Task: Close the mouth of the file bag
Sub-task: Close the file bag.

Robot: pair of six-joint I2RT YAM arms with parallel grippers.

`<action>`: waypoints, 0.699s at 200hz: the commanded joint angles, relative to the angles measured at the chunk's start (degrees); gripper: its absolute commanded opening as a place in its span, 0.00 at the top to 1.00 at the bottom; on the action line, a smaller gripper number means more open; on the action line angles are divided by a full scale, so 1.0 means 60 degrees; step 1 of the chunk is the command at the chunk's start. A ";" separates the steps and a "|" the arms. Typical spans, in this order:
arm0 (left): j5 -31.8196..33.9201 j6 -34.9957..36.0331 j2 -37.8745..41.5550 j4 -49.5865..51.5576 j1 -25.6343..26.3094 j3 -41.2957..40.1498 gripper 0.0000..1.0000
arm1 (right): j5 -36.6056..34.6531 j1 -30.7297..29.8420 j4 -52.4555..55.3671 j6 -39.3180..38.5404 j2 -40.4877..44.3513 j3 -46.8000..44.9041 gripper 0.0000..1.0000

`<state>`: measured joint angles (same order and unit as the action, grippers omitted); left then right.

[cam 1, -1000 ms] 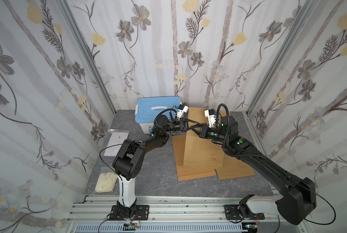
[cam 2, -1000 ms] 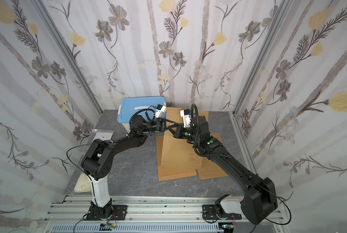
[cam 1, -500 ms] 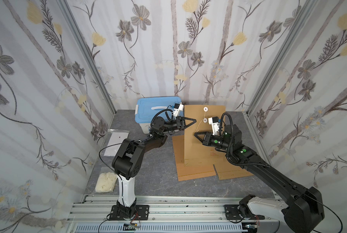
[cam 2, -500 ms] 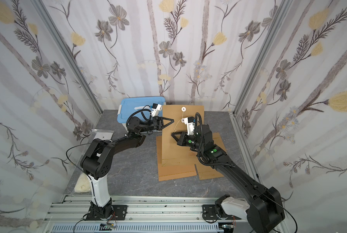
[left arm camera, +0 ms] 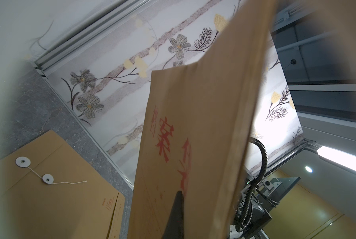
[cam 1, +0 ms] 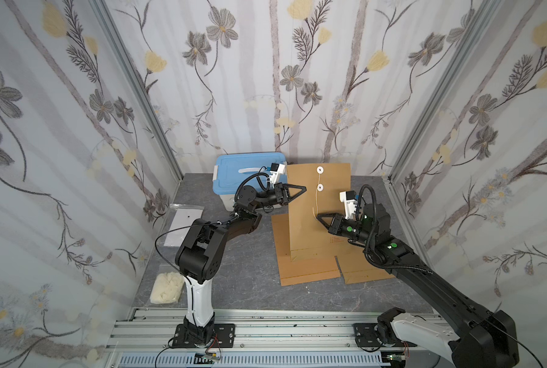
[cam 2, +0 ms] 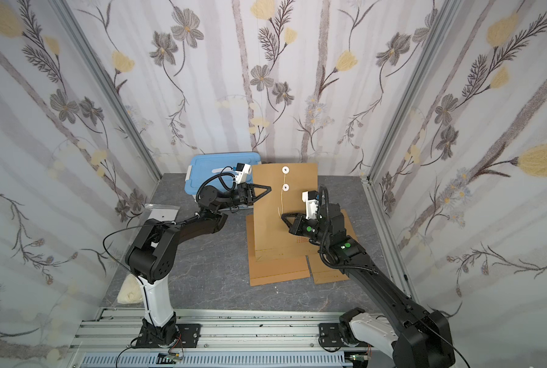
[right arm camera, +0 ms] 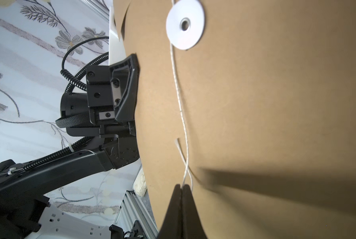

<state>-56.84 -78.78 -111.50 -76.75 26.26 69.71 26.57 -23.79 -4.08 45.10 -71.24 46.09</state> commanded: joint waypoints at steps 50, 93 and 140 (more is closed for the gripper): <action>0.0006 -0.0569 0.0127 -0.0670 -0.0071 -0.0018 1.00 | 0.0162 0.1165 0.1007 -0.0555 0.0317 0.0133 1.00; -0.0072 -0.0589 0.0167 -0.0670 -0.0071 0.0012 1.00 | 0.0493 0.1913 0.1417 -0.0826 0.0284 0.0364 1.00; -0.0261 -0.0683 0.0082 -0.0670 -0.0077 0.0129 1.00 | 0.0531 0.2233 0.1960 -0.1200 0.0165 0.0945 1.00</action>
<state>-57.23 -79.99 -111.11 -77.41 25.85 69.84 28.82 -10.90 6.28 39.86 -69.49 50.00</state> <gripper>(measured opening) 0.052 0.049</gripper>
